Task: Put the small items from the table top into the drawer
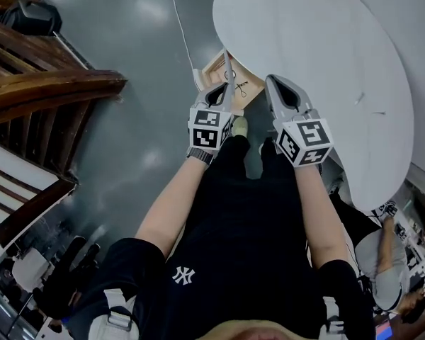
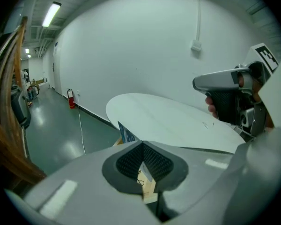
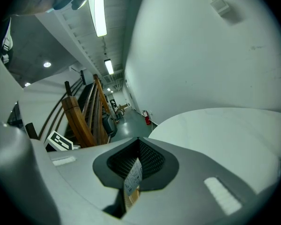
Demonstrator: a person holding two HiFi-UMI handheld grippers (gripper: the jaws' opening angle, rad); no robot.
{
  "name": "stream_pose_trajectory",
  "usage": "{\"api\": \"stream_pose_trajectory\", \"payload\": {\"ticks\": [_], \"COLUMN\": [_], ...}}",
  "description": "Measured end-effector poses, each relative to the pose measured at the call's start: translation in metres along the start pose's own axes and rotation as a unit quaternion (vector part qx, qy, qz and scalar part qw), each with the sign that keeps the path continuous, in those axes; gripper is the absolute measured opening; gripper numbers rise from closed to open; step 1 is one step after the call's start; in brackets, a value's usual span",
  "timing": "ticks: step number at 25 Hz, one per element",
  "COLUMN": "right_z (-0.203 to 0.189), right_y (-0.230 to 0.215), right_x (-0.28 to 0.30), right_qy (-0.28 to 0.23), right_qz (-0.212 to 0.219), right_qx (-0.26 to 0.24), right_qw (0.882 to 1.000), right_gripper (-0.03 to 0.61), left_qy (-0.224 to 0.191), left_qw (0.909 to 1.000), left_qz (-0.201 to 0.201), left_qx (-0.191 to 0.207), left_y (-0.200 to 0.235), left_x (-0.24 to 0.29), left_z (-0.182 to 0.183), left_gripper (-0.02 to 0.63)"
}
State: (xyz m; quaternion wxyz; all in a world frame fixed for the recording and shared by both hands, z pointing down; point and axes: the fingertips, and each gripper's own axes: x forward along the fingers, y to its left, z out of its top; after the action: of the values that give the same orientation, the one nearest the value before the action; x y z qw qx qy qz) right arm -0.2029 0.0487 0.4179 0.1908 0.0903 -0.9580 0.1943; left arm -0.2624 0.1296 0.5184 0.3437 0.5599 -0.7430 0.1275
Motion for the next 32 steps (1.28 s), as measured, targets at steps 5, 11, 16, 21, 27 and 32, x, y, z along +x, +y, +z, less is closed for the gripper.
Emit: {"api": "stream_pose_trajectory", "payload": {"ticks": [5,11,16,21,27,32], "right_z": [-0.015,-0.027,-0.031,-0.03,-0.021,-0.013], "right_y": [-0.006,-0.012,-0.027,-0.043,-0.057,-0.065], "right_x": [0.007,0.013,0.014,0.003,-0.016,-0.035], "right_qy": [0.012,0.017,0.017,0.014,-0.008,-0.019], "right_qz": [-0.003,-0.004,-0.018,-0.035,-0.063,-0.081], "right_qx": [0.009,0.014,0.016,0.023,0.033,0.041], "right_qw": [1.0,1.0,1.0,0.999,0.997,0.996], "right_gripper": [0.023,0.023,0.023,0.023,0.023,0.023], "left_qy": [0.021,0.045,0.057,0.057,0.042,0.029], "left_qw": [0.9997,0.9989,0.9984,0.9981,0.9967,0.9954], "left_qz": [0.005,0.013,0.001,-0.021,-0.049,-0.067], "left_qx": [-0.008,-0.009,-0.003,0.014,0.048,0.062], "left_y": [0.007,0.017,0.012,-0.011,-0.04,-0.063], "left_x": [0.015,0.038,0.058,0.071,0.073,0.068], "left_z": [-0.022,-0.044,-0.054,-0.045,-0.019,0.004], "left_gripper": [0.002,0.002,0.034,0.057,0.04,0.035]}}
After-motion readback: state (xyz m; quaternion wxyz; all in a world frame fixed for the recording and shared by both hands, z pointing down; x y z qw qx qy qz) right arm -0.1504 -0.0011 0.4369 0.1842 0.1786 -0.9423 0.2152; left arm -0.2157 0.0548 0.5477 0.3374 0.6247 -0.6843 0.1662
